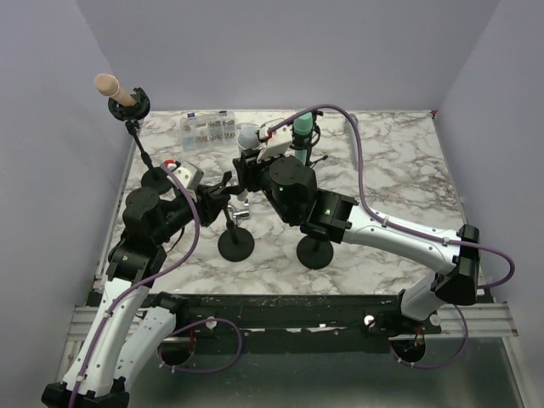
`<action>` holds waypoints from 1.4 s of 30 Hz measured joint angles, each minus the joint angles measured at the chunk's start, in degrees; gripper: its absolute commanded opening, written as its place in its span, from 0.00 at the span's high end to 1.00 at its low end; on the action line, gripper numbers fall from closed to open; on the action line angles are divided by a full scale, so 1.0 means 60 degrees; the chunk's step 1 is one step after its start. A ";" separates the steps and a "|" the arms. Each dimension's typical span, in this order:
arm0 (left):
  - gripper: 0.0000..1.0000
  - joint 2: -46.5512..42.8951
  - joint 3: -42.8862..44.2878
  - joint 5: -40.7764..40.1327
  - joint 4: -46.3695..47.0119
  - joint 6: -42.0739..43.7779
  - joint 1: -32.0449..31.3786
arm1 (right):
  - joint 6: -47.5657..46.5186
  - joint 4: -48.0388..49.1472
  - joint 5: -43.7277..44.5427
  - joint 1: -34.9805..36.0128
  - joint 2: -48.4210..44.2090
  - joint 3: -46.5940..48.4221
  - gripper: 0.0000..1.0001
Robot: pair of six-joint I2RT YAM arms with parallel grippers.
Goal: Remove the microphone from the stand
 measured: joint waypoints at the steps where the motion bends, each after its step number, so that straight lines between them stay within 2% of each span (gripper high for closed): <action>1: 1.00 0.0004 -0.0004 0.0044 0.0011 0.0000 0.0000 | -0.0142 0.0000 0.0248 0.0004 0.0000 0.0000 0.96; 4: 0.99 0.0011 -0.0018 0.0106 0.0040 -0.0004 0.0000 | -0.0576 -0.0004 0.0958 0.0007 -0.0018 0.0000 0.96; 6: 0.83 0.0007 -0.0047 0.0109 0.0080 -0.0018 0.0000 | -0.0933 0.0033 0.1486 0.0007 -0.0142 -0.0117 0.96; 9: 0.52 -0.0011 -0.0069 0.0109 0.0117 -0.0066 0.0000 | -0.1308 0.0098 0.2062 0.0007 -0.0608 -0.0678 0.96; 11: 0.38 -0.0051 -0.0091 0.0109 0.0127 -0.0109 0.0000 | -0.1483 0.0117 0.2470 0.0007 -0.1129 -0.1515 0.96; 14: 0.28 -0.0127 -0.0171 0.0109 0.0204 -0.0211 0.0000 | -0.1450 0.0127 0.2619 0.0007 -0.1818 -0.2000 0.96; 21: 0.19 -0.0178 -0.0357 0.0127 0.0197 -0.0455 0.0000 | -0.0849 -0.0685 0.2820 0.0011 -0.3479 -0.3089 0.96; 26: 0.07 -0.0164 -0.0357 0.0146 0.0171 -0.0627 0.0000 | -0.0681 -0.0973 0.3096 0.0011 -0.4364 -0.3435 0.96; 32: 0.05 -0.0204 -0.0160 -0.0047 -0.0160 -0.0816 0.0000 | -0.1082 -0.0911 0.4062 0.0011 -0.4841 -0.3840 0.97; 36: 0.04 -0.0208 0.0463 -0.0474 -0.0492 -0.1045 0.0000 | -0.2055 -0.0244 0.4896 -0.0025 -0.4896 -0.4255 0.99; 39: 0.03 -0.0204 0.1104 -0.0838 -0.0579 -0.1235 0.0000 | -0.2721 0.0262 0.5198 -0.0437 -0.4856 -0.4411 0.99; 42: 0.03 -0.0073 0.1810 -0.1326 -0.0601 -0.1446 0.0000 | -0.2798 0.0550 0.5053 -0.1949 -0.4761 -0.4470 0.99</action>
